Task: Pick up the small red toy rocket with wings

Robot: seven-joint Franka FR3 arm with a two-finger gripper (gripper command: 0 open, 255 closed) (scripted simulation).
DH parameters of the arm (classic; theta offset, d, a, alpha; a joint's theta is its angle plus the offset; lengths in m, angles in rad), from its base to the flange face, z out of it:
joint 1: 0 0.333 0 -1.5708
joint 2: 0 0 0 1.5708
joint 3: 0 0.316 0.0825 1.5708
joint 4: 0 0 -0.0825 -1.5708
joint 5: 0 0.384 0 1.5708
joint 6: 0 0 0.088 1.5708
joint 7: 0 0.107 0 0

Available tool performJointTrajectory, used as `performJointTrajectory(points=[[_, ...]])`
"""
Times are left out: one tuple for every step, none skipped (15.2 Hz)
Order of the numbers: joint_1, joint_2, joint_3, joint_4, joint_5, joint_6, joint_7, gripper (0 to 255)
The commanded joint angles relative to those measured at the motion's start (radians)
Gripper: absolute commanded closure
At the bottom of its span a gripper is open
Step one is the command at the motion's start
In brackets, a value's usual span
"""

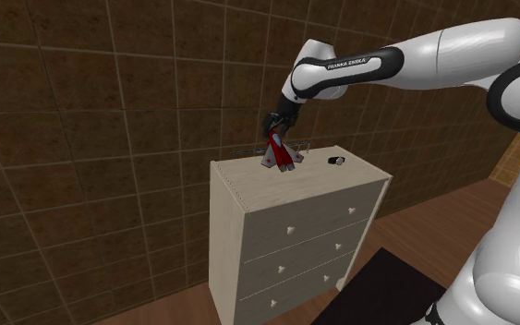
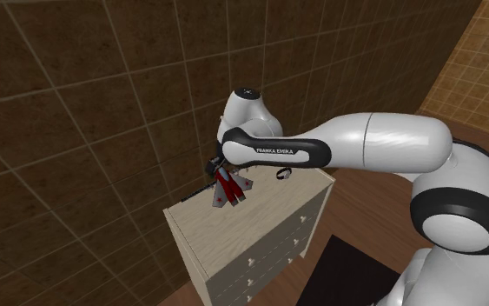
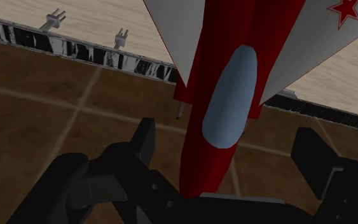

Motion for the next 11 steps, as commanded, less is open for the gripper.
performJointTrajectory(points=[[0.000,0.009,0.000,-0.025,0.003,0.034,-0.005,0],[0.000,0.009,0.000,-0.025,0.003,0.034,-0.005,0],[0.000,0.009,0.000,-0.025,0.003,0.034,-0.005,0],[0.000,0.011,0.000,-0.024,0.003,0.035,-0.005,255],[0.000,0.011,0.000,-0.023,0.003,0.035,-0.005,255],[0.000,0.012,0.000,-0.023,0.003,0.035,-0.005,255],[0.000,0.012,0.000,-0.023,0.003,0.035,-0.005,255],[0.000,0.011,0.000,-0.023,0.003,0.035,-0.005,255],[-0.001,0.011,0.000,-0.024,0.003,0.035,-0.005,255],[-0.001,0.011,0.000,-0.024,0.003,0.035,-0.005,255],[-0.001,0.011,0.000,-0.024,0.003,0.035,-0.005,255]])
